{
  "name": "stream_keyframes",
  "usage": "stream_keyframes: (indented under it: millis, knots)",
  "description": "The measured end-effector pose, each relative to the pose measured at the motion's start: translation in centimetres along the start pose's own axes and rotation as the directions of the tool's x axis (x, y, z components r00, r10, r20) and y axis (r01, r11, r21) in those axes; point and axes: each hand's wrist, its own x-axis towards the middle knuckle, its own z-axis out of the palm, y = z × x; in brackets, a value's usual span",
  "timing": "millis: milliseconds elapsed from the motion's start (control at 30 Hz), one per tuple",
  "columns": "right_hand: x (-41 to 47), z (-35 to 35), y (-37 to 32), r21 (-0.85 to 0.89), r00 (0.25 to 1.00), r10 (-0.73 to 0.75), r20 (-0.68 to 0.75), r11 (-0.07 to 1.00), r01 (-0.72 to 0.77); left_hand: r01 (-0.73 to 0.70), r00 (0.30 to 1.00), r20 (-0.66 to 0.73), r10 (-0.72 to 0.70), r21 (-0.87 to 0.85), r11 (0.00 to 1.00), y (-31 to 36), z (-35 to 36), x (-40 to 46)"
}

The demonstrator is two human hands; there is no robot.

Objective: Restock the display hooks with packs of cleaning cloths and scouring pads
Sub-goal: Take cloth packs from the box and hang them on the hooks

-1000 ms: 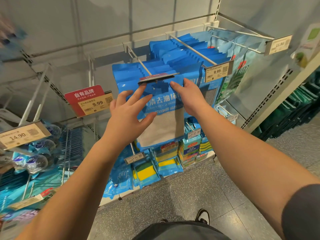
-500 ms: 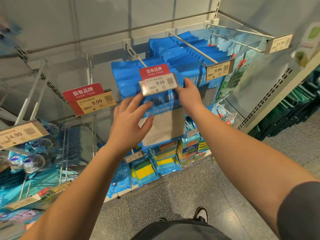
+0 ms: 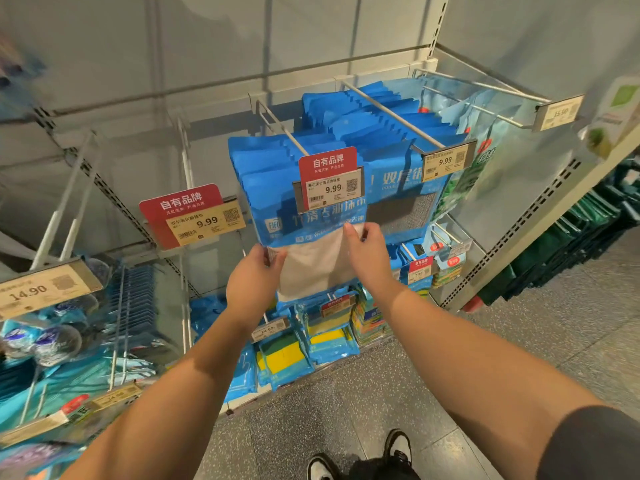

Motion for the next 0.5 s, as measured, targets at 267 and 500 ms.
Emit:
stream_keyframes:
  millis: [267, 500]
  knots:
    - [2.5, 1.5, -2.3, -0.071, 0.997, 0.067, 0.049, 0.995, -0.063, 0.064, 0.998, 0.024, -0.064, -0.028, 0.998, 0.7, 0.1, 2.7]
    - [-1.0, -1.5, -1.4, -0.137, 0.993, 0.087, 0.079, 0.988, -0.075, 0.061, 0.989, 0.135, -0.052, -0.063, 0.996, -0.1, -0.6, 0.1]
